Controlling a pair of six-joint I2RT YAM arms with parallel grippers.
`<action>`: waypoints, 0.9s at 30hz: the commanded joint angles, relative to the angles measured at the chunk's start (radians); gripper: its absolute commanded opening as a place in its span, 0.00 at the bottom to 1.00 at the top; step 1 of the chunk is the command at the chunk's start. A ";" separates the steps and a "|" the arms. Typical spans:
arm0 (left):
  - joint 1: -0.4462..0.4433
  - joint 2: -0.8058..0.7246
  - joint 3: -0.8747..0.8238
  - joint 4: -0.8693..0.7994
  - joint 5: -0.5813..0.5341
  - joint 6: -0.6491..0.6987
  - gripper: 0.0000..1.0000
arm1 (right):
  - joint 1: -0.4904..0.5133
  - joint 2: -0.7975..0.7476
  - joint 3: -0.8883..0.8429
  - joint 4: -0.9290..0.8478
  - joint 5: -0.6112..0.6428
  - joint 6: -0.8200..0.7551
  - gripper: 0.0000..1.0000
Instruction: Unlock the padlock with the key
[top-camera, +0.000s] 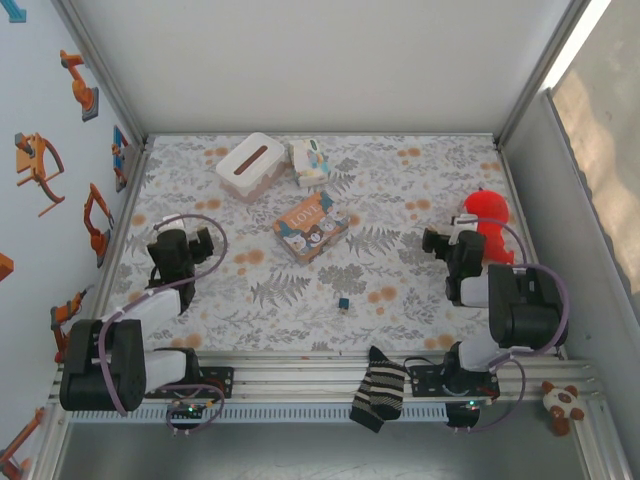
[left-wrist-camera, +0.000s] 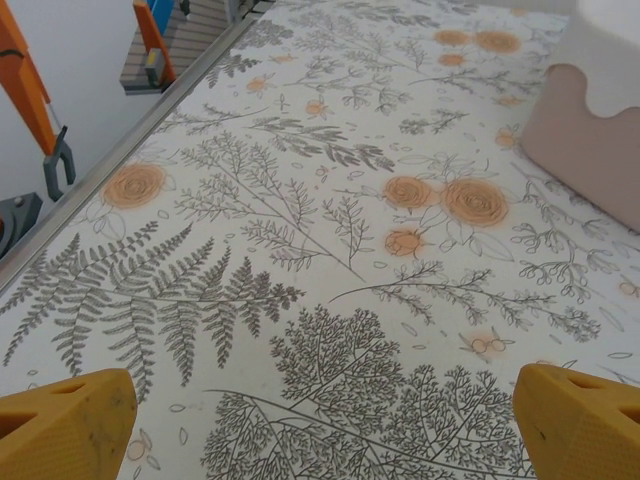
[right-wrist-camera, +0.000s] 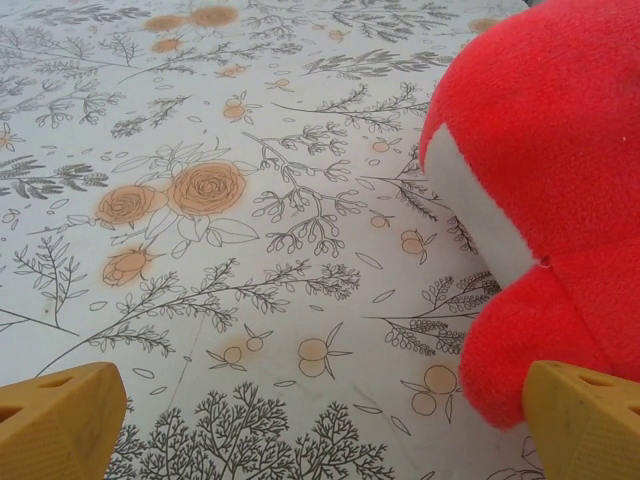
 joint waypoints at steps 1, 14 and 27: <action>0.017 0.033 -0.015 0.164 0.086 0.038 0.96 | -0.006 0.000 0.043 0.042 -0.017 -0.007 1.00; 0.050 0.330 0.007 0.472 0.215 0.085 0.96 | -0.007 -0.003 0.074 -0.025 -0.007 -0.008 1.00; 0.046 0.319 0.076 0.316 0.183 0.083 0.96 | -0.006 -0.002 0.074 -0.024 -0.009 -0.009 1.00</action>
